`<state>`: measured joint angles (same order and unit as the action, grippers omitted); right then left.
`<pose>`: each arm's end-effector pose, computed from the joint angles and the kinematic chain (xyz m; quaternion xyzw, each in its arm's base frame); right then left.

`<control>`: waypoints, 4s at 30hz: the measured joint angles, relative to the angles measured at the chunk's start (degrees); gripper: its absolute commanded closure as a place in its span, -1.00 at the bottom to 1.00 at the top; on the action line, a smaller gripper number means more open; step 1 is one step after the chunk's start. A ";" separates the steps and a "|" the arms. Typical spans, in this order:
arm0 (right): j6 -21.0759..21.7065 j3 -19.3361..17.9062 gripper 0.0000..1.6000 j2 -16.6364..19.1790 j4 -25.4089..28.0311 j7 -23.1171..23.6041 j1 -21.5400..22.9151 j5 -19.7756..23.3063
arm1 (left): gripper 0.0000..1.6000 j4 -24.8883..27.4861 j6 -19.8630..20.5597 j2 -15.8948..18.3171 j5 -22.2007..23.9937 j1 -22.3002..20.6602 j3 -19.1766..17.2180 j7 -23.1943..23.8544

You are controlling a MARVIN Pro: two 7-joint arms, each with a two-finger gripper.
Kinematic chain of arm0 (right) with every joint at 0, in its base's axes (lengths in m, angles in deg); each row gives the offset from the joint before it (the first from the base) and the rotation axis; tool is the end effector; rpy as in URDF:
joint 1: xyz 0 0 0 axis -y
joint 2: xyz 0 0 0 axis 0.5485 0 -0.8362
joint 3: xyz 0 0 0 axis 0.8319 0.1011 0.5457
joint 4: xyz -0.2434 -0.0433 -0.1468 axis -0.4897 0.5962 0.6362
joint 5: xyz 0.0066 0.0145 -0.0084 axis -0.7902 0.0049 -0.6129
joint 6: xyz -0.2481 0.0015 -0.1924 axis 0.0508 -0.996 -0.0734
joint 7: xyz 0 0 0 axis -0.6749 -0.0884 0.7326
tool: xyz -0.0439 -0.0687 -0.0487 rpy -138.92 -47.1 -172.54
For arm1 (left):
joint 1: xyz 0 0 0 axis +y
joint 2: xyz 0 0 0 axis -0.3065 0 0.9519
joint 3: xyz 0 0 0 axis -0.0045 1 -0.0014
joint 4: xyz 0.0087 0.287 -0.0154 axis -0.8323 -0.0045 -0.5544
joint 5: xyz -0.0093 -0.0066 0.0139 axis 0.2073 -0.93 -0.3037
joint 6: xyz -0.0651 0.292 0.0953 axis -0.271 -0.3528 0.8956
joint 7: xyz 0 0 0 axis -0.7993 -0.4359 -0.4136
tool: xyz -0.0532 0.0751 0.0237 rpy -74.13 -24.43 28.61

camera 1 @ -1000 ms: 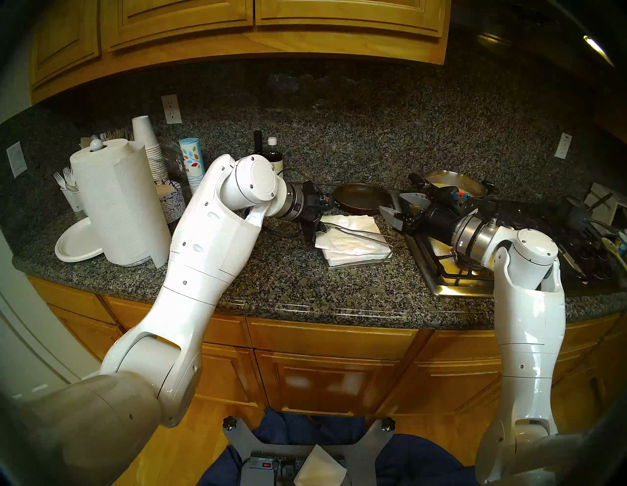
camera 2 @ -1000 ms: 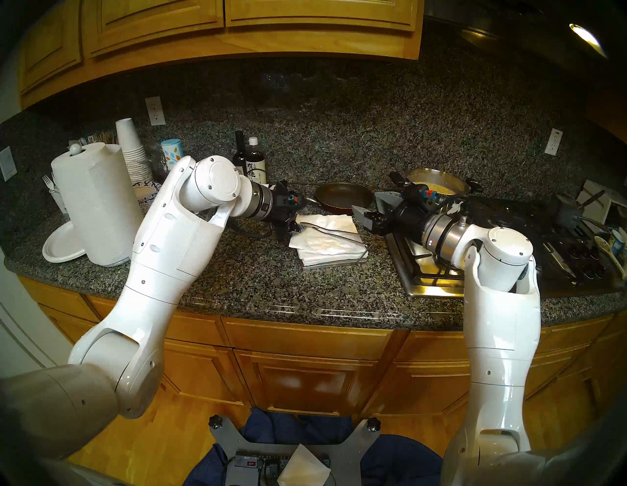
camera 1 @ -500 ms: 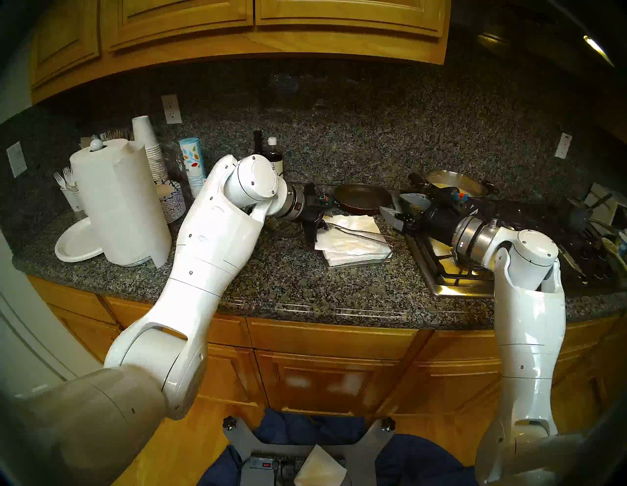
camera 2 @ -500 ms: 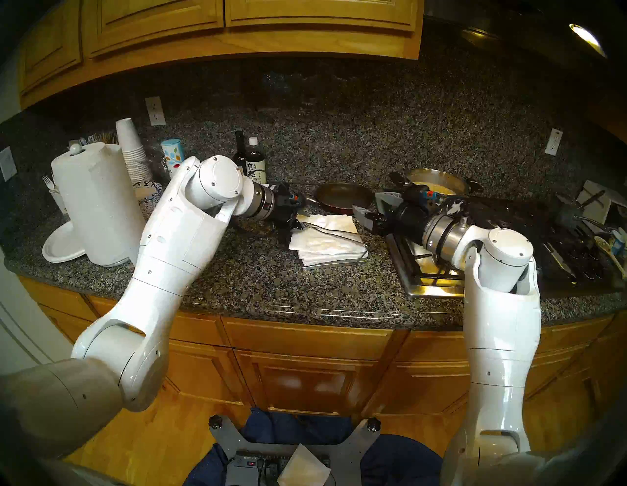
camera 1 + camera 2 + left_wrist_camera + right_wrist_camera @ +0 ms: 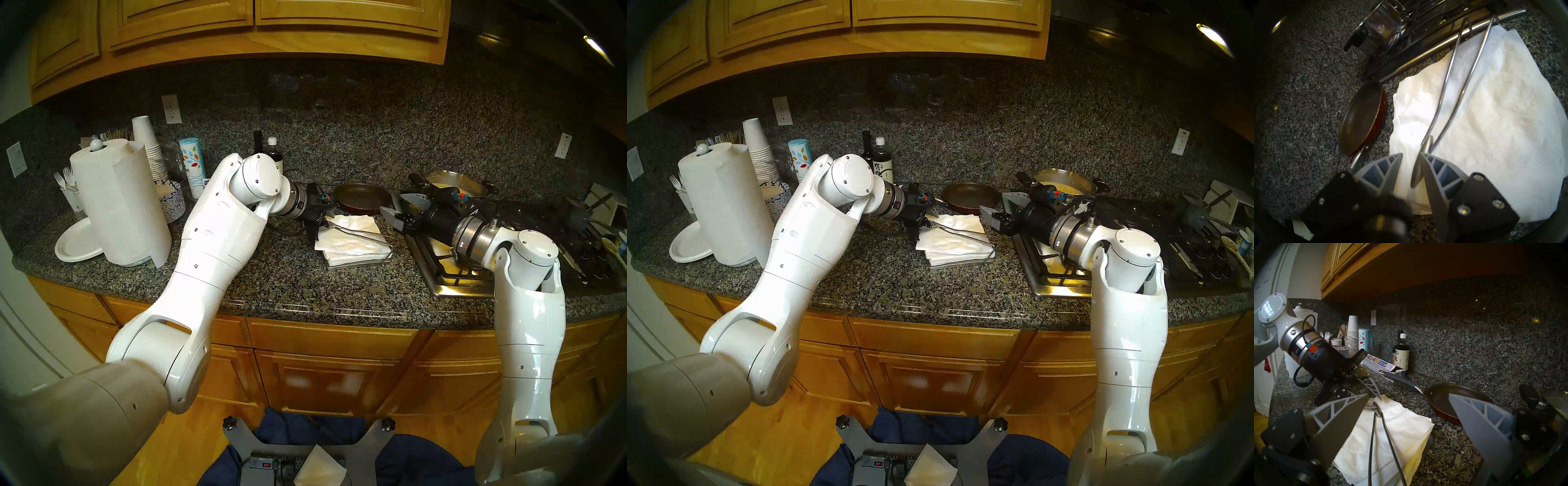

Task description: Take napkin out of napkin holder

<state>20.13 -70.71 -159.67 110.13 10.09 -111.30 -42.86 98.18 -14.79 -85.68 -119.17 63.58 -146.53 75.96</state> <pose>0.4217 -0.0946 -0.1388 -0.6675 -0.2768 -0.6610 0.2023 0.5360 -0.1234 -0.1190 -0.5557 0.7007 -0.4469 0.0246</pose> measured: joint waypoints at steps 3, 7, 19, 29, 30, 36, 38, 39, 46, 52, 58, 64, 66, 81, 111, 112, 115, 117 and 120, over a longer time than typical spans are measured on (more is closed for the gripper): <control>0.00 -0.04 -1.00 -0.02 0.00 0.00 0.00 0.01 | -0.40 0.00 -0.18 0.00 -0.18 -0.09 0.06 0.12; 0.00 -0.10 -1.00 -0.06 0.00 0.00 0.00 0.02 | -0.50 0.07 -0.32 0.02 -0.34 -0.18 0.06 0.71; -0.07 -0.23 -1.00 -0.24 -0.05 -0.01 -0.08 0.02 | -0.25 0.38 -0.43 0.07 -0.59 -0.10 -0.14 2.39; -0.12 -0.35 -1.00 -0.36 -0.04 -0.03 -0.16 0.02 | -0.32 -0.27 -0.10 -0.05 -0.24 -0.02 -0.76 2.39; -0.13 -0.35 -1.00 -0.37 -0.04 -0.03 -0.17 0.02 | -0.32 -0.35 -0.07 -0.07 -0.17 -0.03 -0.83 2.44; -0.16 -0.42 -1.00 -0.43 0.00 -0.03 -0.23 0.02 | -0.22 -1.15 0.12 -0.20 0.51 -0.24 -1.41 3.35; -0.17 -0.43 -1.00 -0.45 0.01 -0.03 -0.25 0.02 | -0.18 -1.58 0.14 -0.28 0.91 -0.40 -1.75 3.89; -0.17 -0.43 -1.00 -0.46 0.02 -0.03 -0.25 0.02 | -0.17 -1.79 0.14 -0.30 1.08 -0.49 -1.88 4.14; -0.19 -0.44 -1.00 -0.53 0.06 -0.03 -0.27 0.01 | -0.09 -3.73 0.12 -0.69 2.33 -1.28 -3.01 5.76; -0.20 -0.45 -1.00 -0.58 0.09 -0.03 -0.27 0.01 | -0.24 -5.17 -0.07 -0.99 2.65 -2.08 -3.40 6.31; -0.21 -0.50 -1.00 -0.61 0.14 -0.03 -0.26 0.01 | -0.25 -8.05 -0.62 -1.52 3.28 -3.28 -4.16 6.77; -0.24 -0.60 -1.00 -0.66 0.14 -0.04 -0.27 0.01 | -0.06 -11.36 -1.28 -2.16 4.57 -4.69 -5.64 7.31; -0.26 -0.65 -1.00 -0.69 0.14 -0.04 -0.27 0.01 | 0.00 -12.32 -1.44 -2.34 5.00 -5.11 -6.08 7.58; -0.38 -0.91 -1.00 -0.94 0.25 -0.05 -0.45 0.02 | 0.12 -15.50 -2.73 -3.07 6.09 -6.95 -7.61 9.66; -0.42 -1.26 -1.00 -1.41 0.98 -0.06 -0.87 0.02 | 0.19 -18.53 -4.37 -3.19 5.66 -8.54 -7.83 9.48; -0.42 -1.26 -1.00 -1.42 0.99 -0.06 -0.87 0.02 | 0.18 -18.57 -4.41 -3.19 5.66 -8.57 -7.82 9.50; -0.43 -1.27 -1.00 -1.43 0.99 -0.04 -0.87 0.02 | 0.10 -18.61 -4.45 -3.17 5.62 -8.61 -7.77 9.62; -0.44 -1.27 -1.00 -1.44 0.99 -0.04 -0.87 0.02 | 0.09 -18.61 -4.46 -3.15 5.57 -8.65 -7.72 9.88; -0.45 -1.27 -1.00 -1.46 0.99 -0.04 -0.87 0.02 | 0.09 -18.61 -4.46 -3.09 5.50 -8.69 -7.69 10.34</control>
<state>19.68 -71.98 -161.13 111.12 10.05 -112.16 -42.84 79.56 -19.25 -88.77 -113.67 54.88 -154.22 86.30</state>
